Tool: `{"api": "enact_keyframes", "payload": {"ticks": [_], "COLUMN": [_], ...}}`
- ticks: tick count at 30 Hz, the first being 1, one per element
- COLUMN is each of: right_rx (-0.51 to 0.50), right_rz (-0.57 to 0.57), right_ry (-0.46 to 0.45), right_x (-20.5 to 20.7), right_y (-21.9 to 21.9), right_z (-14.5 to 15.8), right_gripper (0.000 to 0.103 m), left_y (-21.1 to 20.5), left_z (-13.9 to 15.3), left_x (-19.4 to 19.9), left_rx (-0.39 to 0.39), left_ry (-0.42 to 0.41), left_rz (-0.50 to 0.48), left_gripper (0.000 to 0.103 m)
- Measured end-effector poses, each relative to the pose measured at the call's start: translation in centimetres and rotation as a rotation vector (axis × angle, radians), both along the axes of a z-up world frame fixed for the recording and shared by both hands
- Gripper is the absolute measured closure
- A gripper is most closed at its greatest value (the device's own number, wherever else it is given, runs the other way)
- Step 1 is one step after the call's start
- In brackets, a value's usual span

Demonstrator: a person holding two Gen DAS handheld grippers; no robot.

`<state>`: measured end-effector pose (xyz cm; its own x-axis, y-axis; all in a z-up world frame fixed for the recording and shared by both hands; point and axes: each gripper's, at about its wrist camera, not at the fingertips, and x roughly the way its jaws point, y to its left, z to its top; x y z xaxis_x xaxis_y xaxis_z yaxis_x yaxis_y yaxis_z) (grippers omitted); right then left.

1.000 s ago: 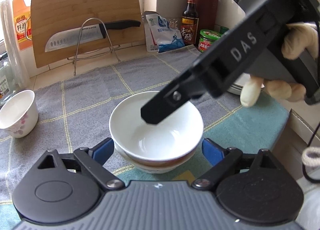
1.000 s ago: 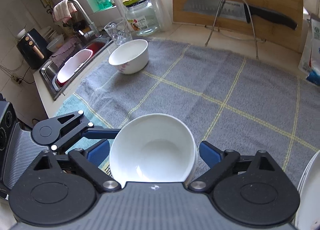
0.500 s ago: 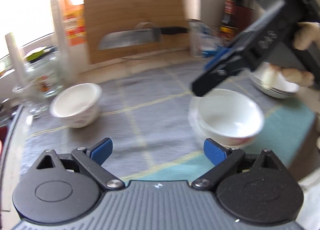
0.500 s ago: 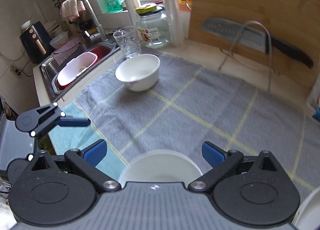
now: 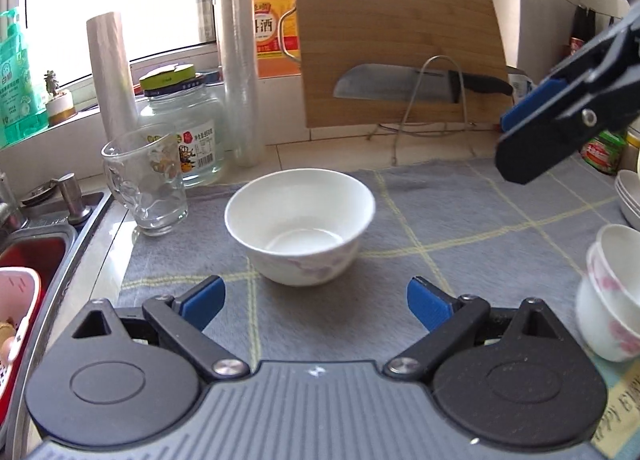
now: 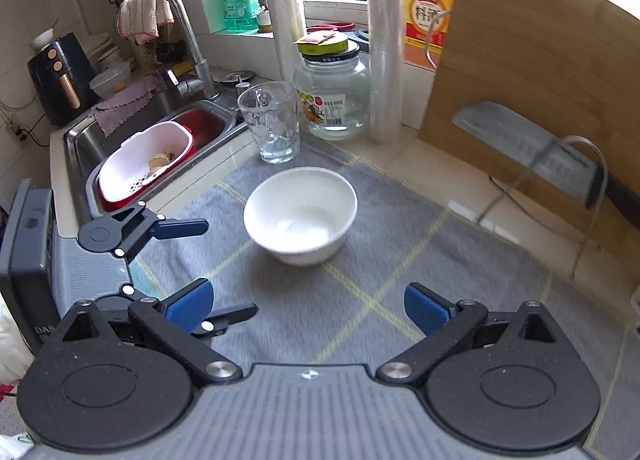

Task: Organize plates and bowls
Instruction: 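Move the right tool to the last pink-flower bowl on the towel, then close the right tool on the bowl rim and lift it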

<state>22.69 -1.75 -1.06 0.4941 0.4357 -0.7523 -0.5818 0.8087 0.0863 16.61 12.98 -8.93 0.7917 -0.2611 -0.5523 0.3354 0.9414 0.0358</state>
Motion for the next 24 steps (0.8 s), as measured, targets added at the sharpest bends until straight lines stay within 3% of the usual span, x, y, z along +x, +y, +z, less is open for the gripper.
{"api": "enact_keyframes", "payload": {"ticks": [15, 24], "right_rx": [-0.008, -0.017], "right_rz": [0.028, 0.04], "right_ry": [0.081, 0.13], "right_x": [7.9, 11.0], "right_y": [4.0, 5.0], "right_z": [-2.6, -4.8], "right_gripper": [0.005, 0.01], "left_y": [0.2, 0.2], "left_z": [-1.5, -1.6], "left_x": [4.4, 4.8], "left_rx": [-0.022, -0.039], "left_ry": [0.001, 0.002], "left_rz": [-0.028, -0.069], "left_gripper": [0.006, 0.007]}}
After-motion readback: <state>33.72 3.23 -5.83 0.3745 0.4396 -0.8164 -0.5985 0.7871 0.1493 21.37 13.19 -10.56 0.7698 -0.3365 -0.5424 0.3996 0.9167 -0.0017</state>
